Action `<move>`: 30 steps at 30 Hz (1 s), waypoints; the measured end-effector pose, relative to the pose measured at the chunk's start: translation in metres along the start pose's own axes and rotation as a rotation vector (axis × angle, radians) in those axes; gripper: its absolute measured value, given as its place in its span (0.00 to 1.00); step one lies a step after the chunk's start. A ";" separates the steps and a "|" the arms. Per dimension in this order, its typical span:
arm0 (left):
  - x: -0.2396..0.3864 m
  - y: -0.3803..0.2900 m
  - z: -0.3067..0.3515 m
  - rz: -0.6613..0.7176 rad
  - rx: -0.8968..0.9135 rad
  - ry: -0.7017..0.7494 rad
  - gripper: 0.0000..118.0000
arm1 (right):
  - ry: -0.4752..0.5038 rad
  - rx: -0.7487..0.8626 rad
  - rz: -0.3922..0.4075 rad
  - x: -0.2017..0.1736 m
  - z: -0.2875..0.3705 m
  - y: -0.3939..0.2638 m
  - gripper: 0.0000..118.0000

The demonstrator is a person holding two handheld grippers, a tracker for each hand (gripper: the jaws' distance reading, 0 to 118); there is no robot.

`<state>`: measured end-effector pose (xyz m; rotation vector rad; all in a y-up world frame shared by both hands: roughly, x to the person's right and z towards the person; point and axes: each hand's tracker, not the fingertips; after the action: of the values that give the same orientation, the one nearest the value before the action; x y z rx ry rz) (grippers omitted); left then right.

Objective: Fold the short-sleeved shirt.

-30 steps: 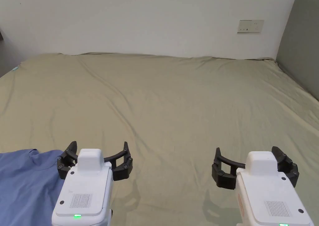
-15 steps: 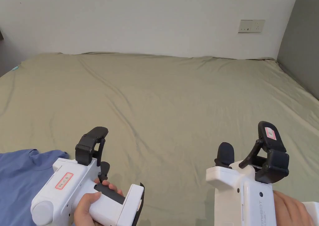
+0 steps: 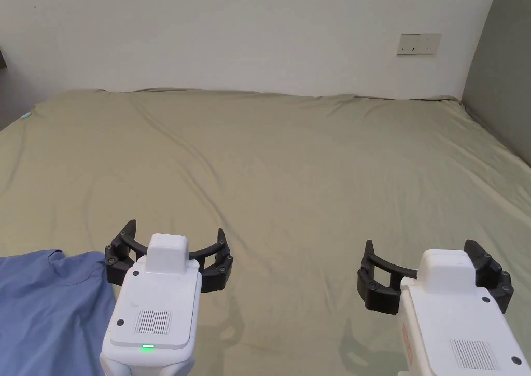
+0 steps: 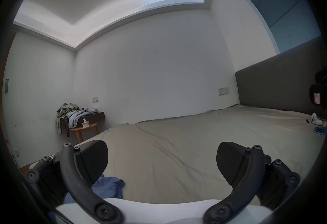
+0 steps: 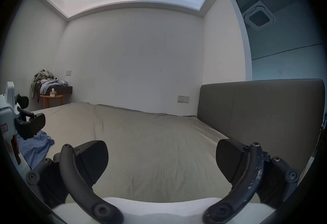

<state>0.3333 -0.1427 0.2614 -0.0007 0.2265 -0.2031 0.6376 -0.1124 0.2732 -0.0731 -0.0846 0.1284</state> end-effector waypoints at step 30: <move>-0.007 0.000 0.002 0.056 -0.001 0.009 1.00 | 0.031 0.001 0.042 -0.004 0.004 0.004 1.00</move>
<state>0.3269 -0.1418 0.2645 0.0060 0.2356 -0.1473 0.6330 -0.1090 0.2762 -0.0761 -0.0523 0.1690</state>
